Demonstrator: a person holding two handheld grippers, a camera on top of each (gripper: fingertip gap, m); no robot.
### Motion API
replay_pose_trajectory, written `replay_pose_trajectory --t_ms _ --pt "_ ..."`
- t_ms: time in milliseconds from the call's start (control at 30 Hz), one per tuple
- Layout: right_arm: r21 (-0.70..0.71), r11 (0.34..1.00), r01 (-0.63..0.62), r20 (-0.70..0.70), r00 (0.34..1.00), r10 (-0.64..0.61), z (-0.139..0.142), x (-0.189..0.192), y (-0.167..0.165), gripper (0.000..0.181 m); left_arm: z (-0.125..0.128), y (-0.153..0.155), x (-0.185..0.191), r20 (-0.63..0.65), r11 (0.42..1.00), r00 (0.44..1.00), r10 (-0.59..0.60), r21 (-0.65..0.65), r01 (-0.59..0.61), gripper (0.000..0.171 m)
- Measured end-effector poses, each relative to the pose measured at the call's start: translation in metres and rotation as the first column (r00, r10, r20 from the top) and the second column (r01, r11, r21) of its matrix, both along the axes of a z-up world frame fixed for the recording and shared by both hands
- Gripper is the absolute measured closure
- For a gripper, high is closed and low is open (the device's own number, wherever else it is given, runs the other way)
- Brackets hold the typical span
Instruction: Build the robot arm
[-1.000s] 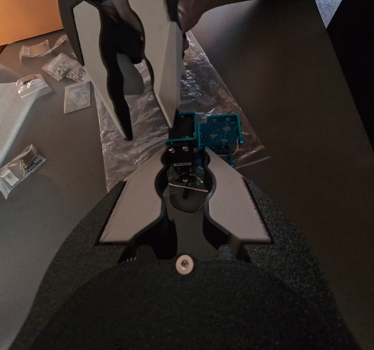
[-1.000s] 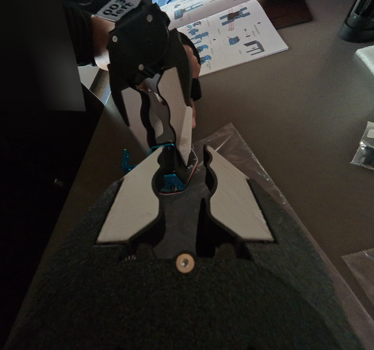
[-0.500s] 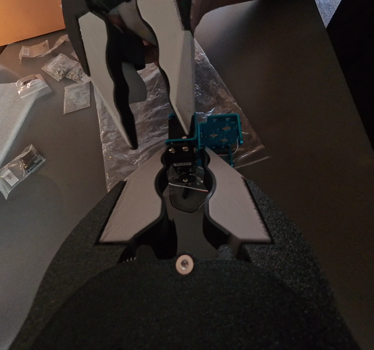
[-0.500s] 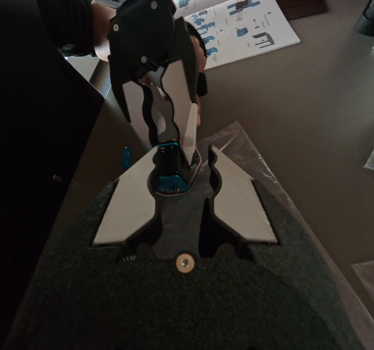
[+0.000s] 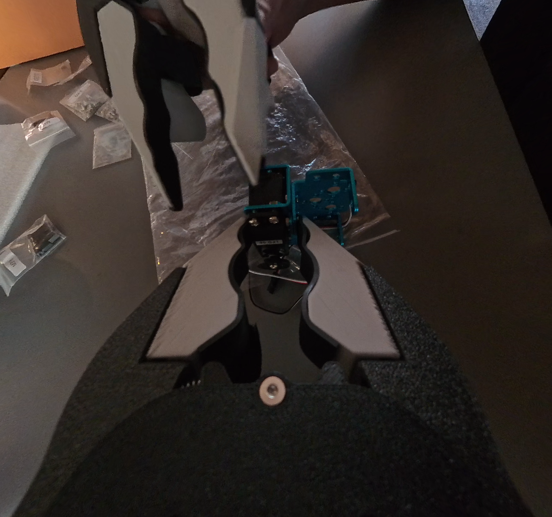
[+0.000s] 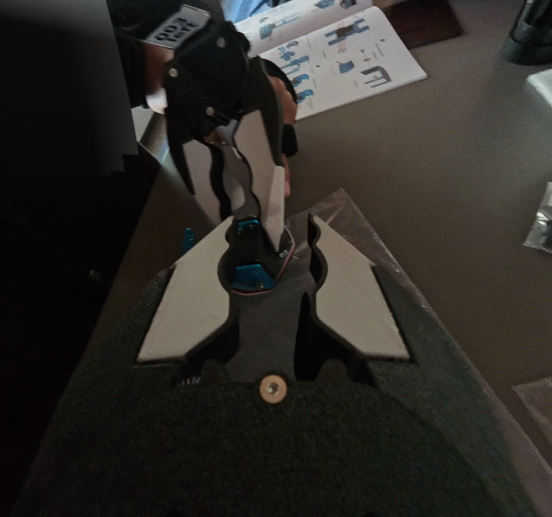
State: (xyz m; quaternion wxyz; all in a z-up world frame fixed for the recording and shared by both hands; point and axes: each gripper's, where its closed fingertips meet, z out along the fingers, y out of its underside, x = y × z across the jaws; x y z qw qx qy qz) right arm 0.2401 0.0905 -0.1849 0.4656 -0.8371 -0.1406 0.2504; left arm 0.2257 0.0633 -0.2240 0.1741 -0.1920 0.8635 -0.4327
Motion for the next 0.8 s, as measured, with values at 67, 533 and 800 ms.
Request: replay_pose_trajectory --t_ms 67,533,800 --pt "-0.015 0.999 -0.035 0.026 0.999 0.036 -0.005 -0.008 -0.002 0.134 0.0 0.0 0.0 0.0 1.0 1.0 0.0 0.0 0.0 0.143" --pt "-0.03 0.998 0.063 0.068 0.996 -0.061 -0.012 0.013 0.006 0.145 0.0 0.0 0.0 0.003 1.0 1.0 0.0 0.002 0.0 0.142" --pt "-0.026 1.0 -0.017 0.068 0.997 0.018 -0.012 -0.003 0.001 0.129 0.0 0.0 0.0 0.002 1.0 1.0 0.001 0.002 -0.001 0.142"
